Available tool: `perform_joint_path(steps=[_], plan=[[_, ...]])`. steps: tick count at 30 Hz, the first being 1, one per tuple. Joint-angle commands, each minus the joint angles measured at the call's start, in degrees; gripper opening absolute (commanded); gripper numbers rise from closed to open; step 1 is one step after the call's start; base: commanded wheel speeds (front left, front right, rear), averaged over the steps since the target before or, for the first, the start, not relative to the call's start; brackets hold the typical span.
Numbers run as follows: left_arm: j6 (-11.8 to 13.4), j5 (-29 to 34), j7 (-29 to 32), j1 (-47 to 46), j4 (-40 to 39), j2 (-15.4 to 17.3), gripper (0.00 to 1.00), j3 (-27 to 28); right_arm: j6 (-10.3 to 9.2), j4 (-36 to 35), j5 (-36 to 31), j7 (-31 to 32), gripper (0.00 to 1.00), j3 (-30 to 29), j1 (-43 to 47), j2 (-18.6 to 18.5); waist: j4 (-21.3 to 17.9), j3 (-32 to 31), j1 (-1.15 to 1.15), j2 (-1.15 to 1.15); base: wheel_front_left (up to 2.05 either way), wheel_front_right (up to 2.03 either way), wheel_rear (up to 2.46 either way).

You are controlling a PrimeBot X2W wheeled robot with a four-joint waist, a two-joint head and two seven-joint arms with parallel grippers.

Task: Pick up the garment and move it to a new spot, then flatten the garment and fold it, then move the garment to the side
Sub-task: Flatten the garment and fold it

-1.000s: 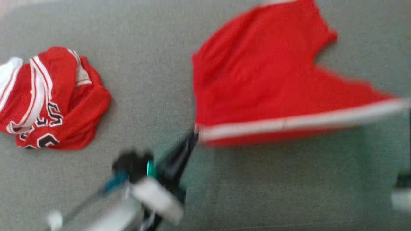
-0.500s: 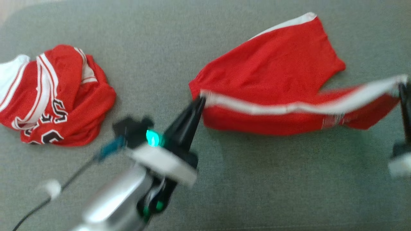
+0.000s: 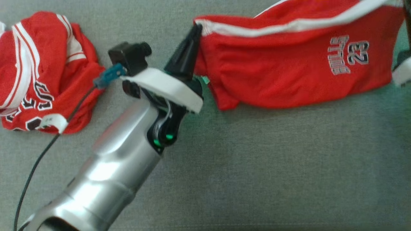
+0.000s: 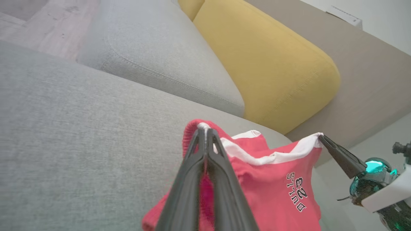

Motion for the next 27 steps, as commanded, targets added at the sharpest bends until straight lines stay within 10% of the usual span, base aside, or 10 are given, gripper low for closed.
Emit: perform_joint_path(steps=[1,15,16,17,19,24,27], plan=[[0.0,0.3,-1.1,-2.7,-0.3,0.5,0.0,2.4,-0.04,0.6,0.5,-1.0,0.0,1.5,-1.8,-1.6,0.6,1.4,-0.02,0.0,0.0,0.0,0.0],[1.5,1.8,-3.5,-5.7,4.1,-0.6,0.0,2.9,-0.04,18.8,6.9,-7.7,0.0,14.0,-15.5,-1.9,2.8,3.6,-0.02,0.0,0.0,0.0,0.0],[1.3,1.9,-3.6,-5.7,4.2,-0.7,0.0,2.8,-0.04,19.8,7.5,-8.1,0.22,14.6,-16.0,-1.8,2.9,3.6,-0.02,0.0,0.0,0.0,0.0],[1.2,2.0,-3.7,-5.7,4.3,-0.7,0.38,2.6,-0.04,20.7,8.2,-8.6,1.0,15.0,-16.4,-1.6,2.9,3.4,-0.02,0.0,0.0,0.0,0.0],[0.5,3.3,-4.2,-5.6,4.9,-0.5,1.0,1.3,-0.04,22.9,10.2,-9.9,1.0,15.7,-16.8,-0.7,2.9,2.6,-0.02,0.0,0.0,0.0,0.0],[3.9,10.3,-7.5,-4.5,6.0,1.6,1.0,-1.0,-0.04,24.5,14.6,-10.8,1.0,16.7,-13.7,0.3,2.6,-0.2,-0.02,0.0,0.0,0.0,0.0],[10.6,18.9,-9.1,-0.8,3.9,3.6,1.0,-0.4,-0.04,25.6,18.8,-9.1,1.0,18.5,-9.9,0.3,2.7,-2.7,-0.02,0.0,0.0,0.0,0.0]])
